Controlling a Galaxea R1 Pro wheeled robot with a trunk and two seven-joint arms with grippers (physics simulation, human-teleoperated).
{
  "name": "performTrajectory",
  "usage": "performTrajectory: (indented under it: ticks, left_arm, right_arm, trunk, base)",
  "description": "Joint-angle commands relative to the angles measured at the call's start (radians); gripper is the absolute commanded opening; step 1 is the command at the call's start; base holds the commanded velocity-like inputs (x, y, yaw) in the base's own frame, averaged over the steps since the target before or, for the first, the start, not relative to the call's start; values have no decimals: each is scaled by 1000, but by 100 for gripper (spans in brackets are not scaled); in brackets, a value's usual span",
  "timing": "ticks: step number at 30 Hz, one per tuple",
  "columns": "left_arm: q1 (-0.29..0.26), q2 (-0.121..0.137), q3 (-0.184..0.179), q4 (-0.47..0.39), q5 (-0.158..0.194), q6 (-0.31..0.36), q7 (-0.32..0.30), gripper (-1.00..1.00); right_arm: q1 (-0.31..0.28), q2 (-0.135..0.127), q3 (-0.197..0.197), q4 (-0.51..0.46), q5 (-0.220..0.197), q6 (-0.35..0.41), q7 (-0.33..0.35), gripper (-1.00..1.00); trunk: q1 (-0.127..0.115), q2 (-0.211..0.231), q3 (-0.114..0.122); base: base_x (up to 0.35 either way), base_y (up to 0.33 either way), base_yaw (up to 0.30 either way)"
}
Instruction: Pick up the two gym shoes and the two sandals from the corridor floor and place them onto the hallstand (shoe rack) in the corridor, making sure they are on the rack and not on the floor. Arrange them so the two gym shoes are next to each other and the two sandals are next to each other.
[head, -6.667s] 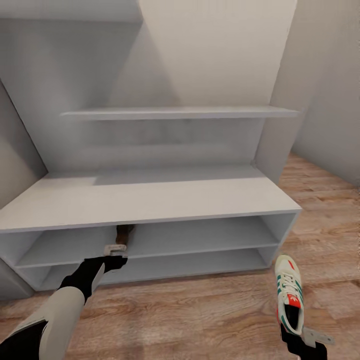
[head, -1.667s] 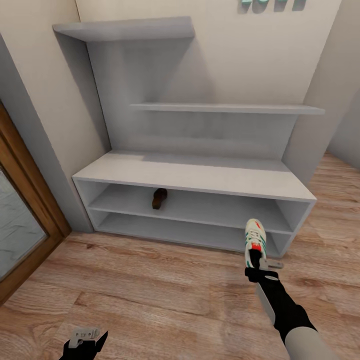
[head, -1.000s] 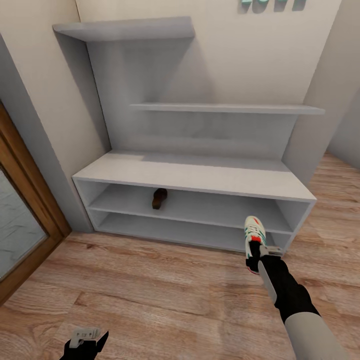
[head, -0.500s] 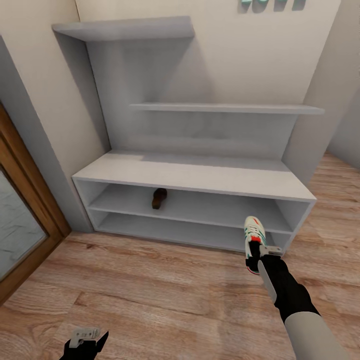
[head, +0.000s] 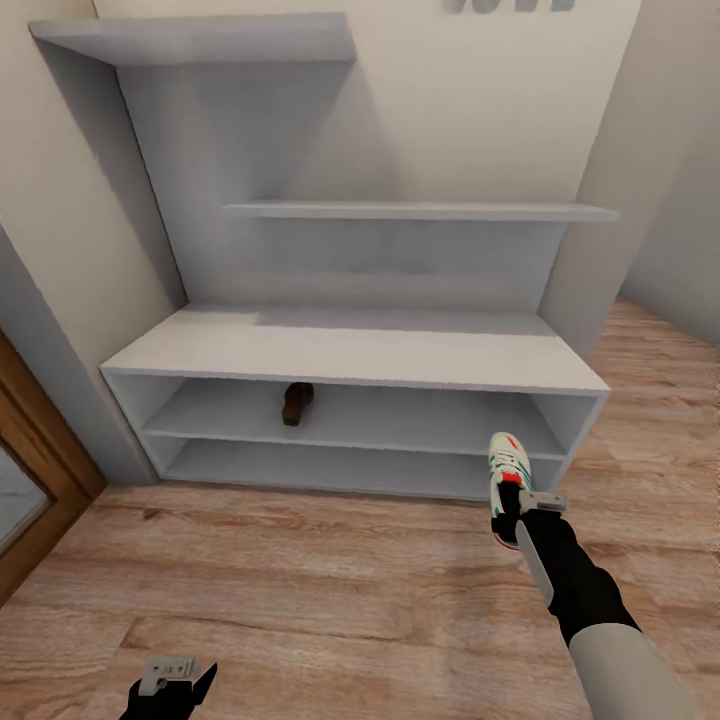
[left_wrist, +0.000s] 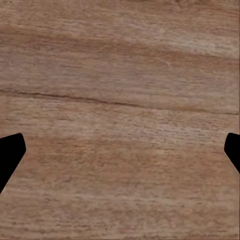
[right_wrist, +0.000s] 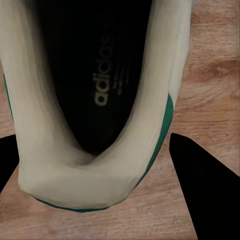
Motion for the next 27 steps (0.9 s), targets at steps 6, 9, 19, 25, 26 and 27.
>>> performTrajectory:
  ticks: [6,9,19,25,26,27]
  left_arm:
    - [-1,-1,9,1,-11,-6,-5,100]
    - [-1,-1,9,1,-11,-6,-5,100]
    - [0,-1,9,1,-10,-8,-6,100]
    - [1,-1,9,1,-9,-8,-7,100]
    - [2,-1,9,1,-9,-8,-7,100]
    - [2,-1,8,1,-9,-8,-7,100]
  right_arm:
    - [-1,0,1,-1,-6,4,-6,-100]
    - [-1,0,1,-1,-6,4,-6,-100]
    - [-1,0,1,-2,-7,4,-6,-100]
    - [-1,0,1,-8,-7,4,-6,-100]
    - [-1,0,1,-9,-7,4,-6,-100]
    - [-1,0,2,-11,-7,4,-6,-100]
  trunk:
    - [0,0,-6]
    - [0,0,-7]
    - [0,0,-11]
    - [4,-7,-23]
    - [8,-14,-27]
    - [12,-21,-32]
  base:
    - [137,131,-177]
    - [35,33,-58]
    - [3,3,-6]
    - [0,0,0]
    - [0,0,0]
    - [0,0,0]
